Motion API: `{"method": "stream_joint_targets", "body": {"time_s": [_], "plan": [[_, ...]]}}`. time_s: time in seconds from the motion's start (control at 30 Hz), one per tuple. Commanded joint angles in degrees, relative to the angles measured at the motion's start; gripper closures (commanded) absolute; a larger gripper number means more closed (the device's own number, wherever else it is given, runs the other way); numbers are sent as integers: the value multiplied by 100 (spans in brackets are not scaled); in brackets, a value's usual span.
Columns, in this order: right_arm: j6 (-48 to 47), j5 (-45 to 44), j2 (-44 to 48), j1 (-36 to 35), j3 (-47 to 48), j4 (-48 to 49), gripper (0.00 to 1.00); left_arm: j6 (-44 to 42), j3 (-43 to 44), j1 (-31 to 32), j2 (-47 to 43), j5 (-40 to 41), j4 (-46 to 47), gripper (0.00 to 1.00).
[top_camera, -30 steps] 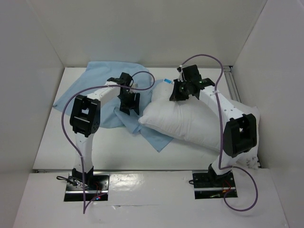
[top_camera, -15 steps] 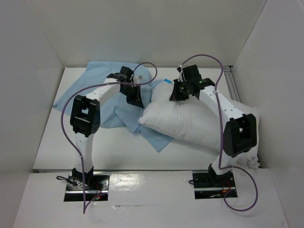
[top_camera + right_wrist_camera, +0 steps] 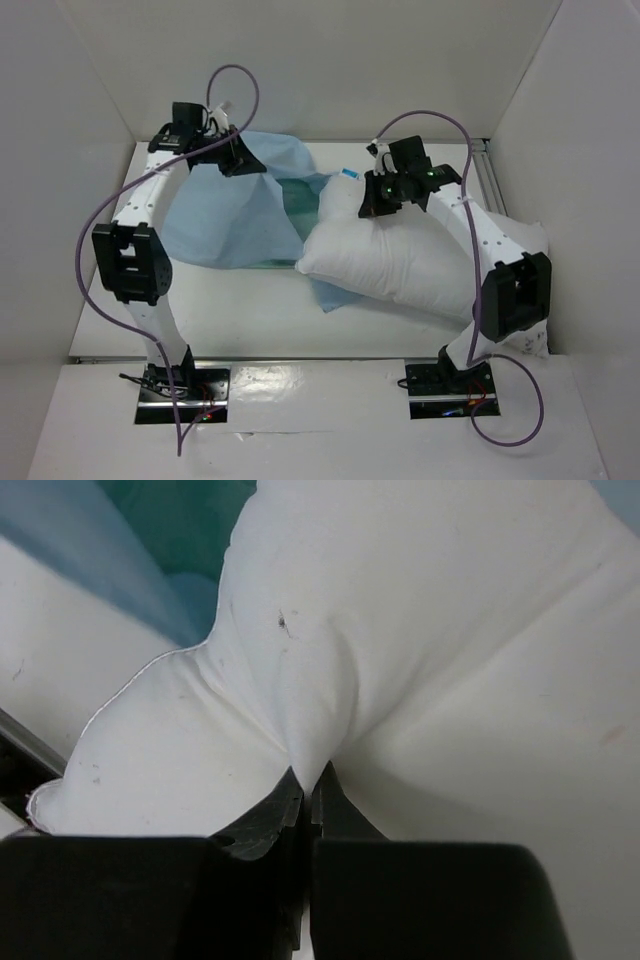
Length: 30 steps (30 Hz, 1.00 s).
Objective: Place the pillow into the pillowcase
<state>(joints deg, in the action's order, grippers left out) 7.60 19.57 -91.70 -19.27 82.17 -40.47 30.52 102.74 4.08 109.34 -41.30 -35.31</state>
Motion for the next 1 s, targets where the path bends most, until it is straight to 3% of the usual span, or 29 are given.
{"method": "stream_joint_targets", "body": {"time_s": [0.0,0.23,0.43,0.63,0.8,0.97], "plan": [[-636,362,661,-60,264,-787,100,646,-236,-12,-361,-773,752,100],[-961,662,1295,-515,290,-997,100,946,-289,-118,-238,-1257,1193,100],[-1198,688,549,-1227,668,-1288,100,894,-657,-170,-483,-1380,1263,100],[-1085,196,-163,-1020,1282,-621,100,518,-1193,-170,-940,-1547,1211,100],[-944,143,-1015,-692,2319,-734,100,200,-1712,-276,-1406,-1548,833,100],[-821,284,-1420,-578,2769,-787,100,6,-1942,-337,-1653,-1775,648,100]]}}
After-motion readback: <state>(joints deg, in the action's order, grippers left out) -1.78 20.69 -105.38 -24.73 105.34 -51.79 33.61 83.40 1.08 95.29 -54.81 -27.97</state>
